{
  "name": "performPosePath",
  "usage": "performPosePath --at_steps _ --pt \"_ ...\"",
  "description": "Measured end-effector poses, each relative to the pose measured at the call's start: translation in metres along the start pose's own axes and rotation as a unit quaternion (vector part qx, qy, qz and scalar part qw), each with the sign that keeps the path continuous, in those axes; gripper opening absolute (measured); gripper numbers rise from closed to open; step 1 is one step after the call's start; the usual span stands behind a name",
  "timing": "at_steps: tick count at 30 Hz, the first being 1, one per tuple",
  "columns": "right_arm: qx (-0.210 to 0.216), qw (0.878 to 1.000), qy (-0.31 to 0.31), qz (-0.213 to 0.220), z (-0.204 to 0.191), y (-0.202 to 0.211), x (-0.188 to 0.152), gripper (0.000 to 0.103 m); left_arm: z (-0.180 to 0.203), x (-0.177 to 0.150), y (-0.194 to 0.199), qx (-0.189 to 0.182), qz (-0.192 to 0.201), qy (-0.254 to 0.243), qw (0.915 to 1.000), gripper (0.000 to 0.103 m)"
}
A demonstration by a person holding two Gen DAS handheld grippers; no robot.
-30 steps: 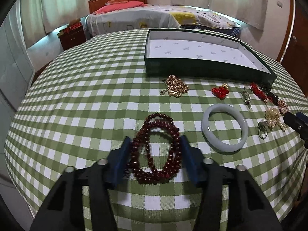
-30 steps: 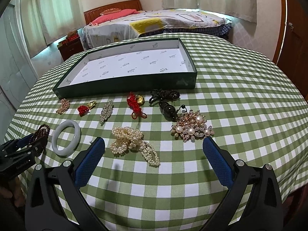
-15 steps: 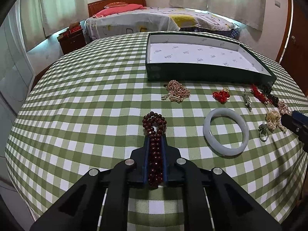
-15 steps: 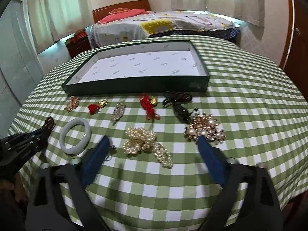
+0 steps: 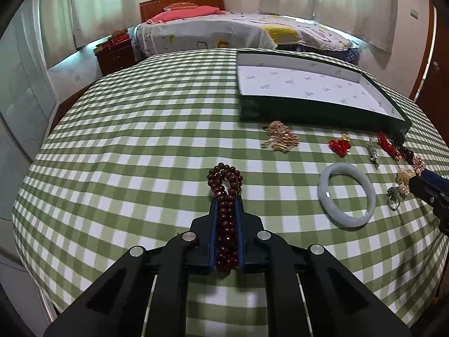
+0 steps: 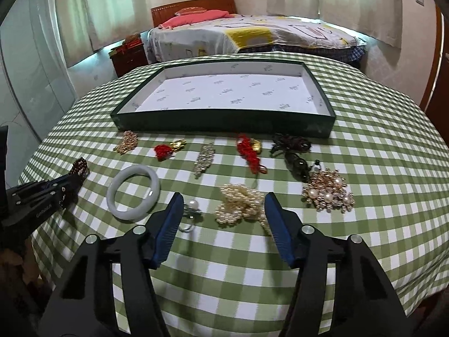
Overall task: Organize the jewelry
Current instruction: 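Grasp the pearl ring with the right gripper while the left gripper lifts the bead strand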
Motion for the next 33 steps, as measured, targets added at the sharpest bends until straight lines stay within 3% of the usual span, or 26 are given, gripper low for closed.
performPosePath --at_steps 8,17,27,33 --pt "0.017 0.999 0.022 -0.019 -0.023 -0.012 -0.004 0.043 -0.025 -0.002 0.003 0.019 0.004 0.020 0.9996 0.011" --pt "0.017 0.999 0.030 -0.028 -0.028 -0.020 -0.007 0.027 -0.022 -0.002 0.006 0.020 0.007 0.010 0.9997 0.011" --pt "0.022 0.999 0.030 -0.030 -0.025 -0.022 -0.009 0.017 -0.016 -0.001 0.006 0.017 0.009 0.002 0.9998 0.011" --pt "0.027 0.999 0.027 -0.031 -0.025 -0.020 -0.011 0.017 -0.013 0.000 0.007 0.015 0.012 -0.003 0.9998 0.011"
Point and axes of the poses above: each gripper's, at about its wrist camera, not at the fingertips, and y roughly against the way its jaws point, z to its right, x to its top, the point moved 8 cm from there along -y, roughly the way its jaws point, and after that the axes turned 8 degrees about z, right-handed, at the moved point
